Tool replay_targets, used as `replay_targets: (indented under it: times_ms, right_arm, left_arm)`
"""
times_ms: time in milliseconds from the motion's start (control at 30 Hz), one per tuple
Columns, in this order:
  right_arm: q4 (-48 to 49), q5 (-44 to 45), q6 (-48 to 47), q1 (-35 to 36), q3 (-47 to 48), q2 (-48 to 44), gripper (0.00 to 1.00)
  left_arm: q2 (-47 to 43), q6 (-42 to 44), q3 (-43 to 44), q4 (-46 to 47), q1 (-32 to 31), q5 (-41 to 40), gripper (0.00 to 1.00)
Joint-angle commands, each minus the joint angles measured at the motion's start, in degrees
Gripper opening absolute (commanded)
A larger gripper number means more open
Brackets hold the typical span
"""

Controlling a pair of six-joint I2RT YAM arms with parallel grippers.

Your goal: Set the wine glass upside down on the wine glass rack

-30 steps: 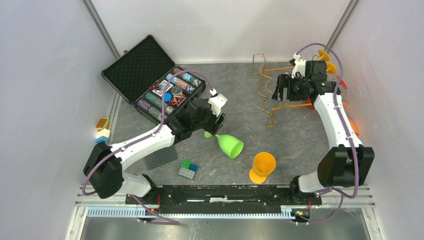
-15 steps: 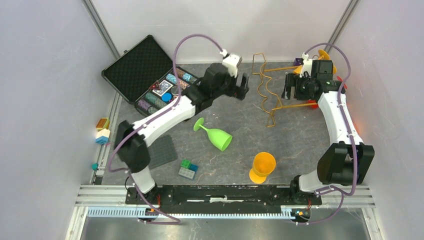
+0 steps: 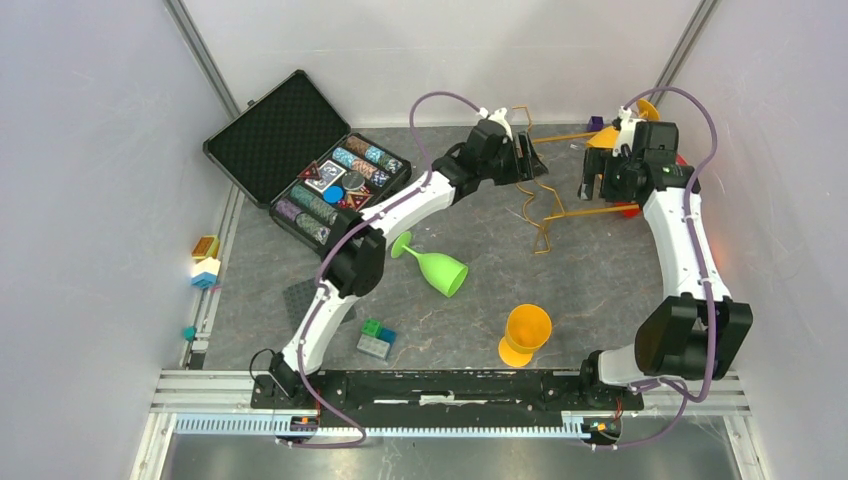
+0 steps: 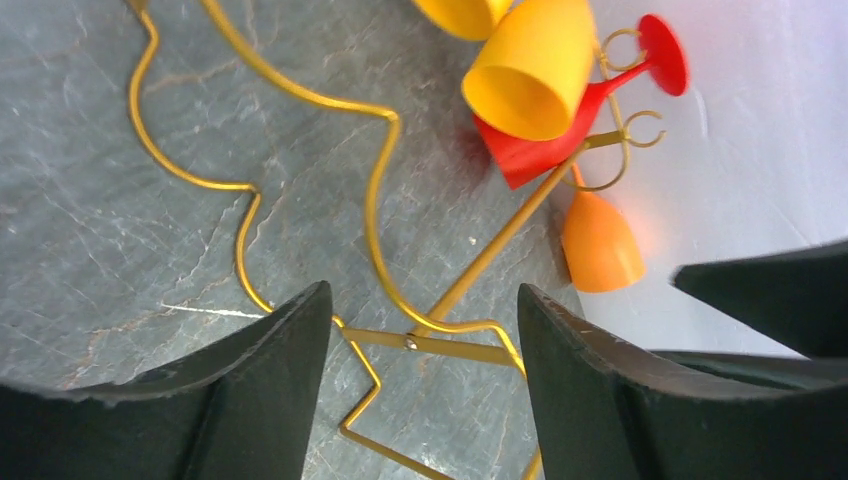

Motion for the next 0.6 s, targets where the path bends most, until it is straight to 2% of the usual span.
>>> replay_targets:
  times_ms: [0, 200, 367, 567]
  right_arm:
    - [0.55, 1.95, -0.34, -0.4, -0.21, -2.41, 0.92]
    - [0.07, 2.81, -0.63, -0.4, 0.01, -2.02, 0.92]
    - [-0.54, 5.93, -1.36, -0.61, 0.85, -1.5, 0.92]
    - [-2.86, 10.24, -1.15, -1.06, 7.19, 1.95, 0.92]
  left_arm:
    - [3.61, -9.68, 4.67, 1.85, -0.03, 2.48, 0.7]
    - [6.05, -13.65, 3.71, 6.0, 0.06, 1.84, 0.55]
    - [6.73, -15.43, 2.99, 6.35, 0.32, 1.15, 0.37]
    - [6.89, -16.74, 1.69, 7.21, 1.42, 2.17, 0.15]
